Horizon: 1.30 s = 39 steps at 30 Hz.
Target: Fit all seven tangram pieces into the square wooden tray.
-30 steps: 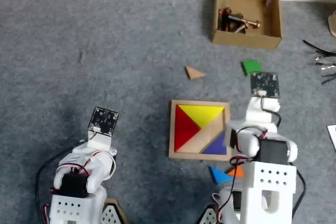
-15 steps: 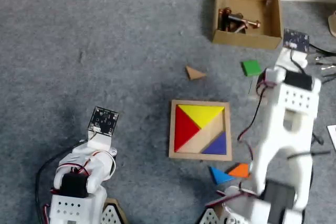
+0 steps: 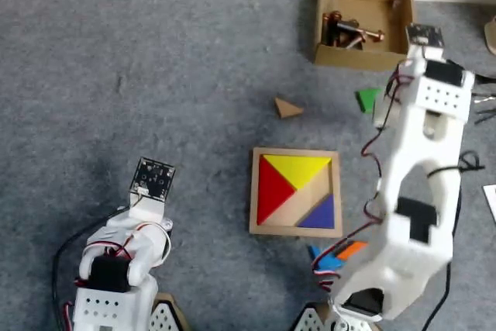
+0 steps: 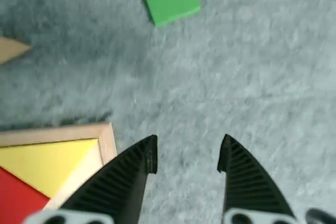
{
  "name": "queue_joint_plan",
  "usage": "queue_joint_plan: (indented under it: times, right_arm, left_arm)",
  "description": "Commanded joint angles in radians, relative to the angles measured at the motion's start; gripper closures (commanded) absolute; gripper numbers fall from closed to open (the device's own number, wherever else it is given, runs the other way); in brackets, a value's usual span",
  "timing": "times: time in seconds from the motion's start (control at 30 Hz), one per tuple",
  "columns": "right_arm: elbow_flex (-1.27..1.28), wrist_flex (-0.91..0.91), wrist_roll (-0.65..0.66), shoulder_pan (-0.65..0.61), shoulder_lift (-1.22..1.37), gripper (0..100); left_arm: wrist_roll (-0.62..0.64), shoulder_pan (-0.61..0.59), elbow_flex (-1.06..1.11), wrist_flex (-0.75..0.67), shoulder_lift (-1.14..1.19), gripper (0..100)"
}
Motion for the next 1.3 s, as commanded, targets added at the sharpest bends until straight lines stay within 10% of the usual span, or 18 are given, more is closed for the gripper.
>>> queue_joint_plan:
  times: [0.0,0.4,1.27]
  right_arm:
    - [-0.286,0.107,0.075,-0.061,0.104,81.3]
    - [-0.951,0.251,0.230,-0.082,0.530,72.7]
    - [-1.067,0.159,0.298,-0.108,0.759,72.4]
  left_arm:
    - [0.006,-0.013,0.021,0.000,-0.015,99]
    - [0.006,-0.013,0.021,0.000,-0.015,99]
    - [0.008,-0.013,0.021,-0.005,-0.015,99]
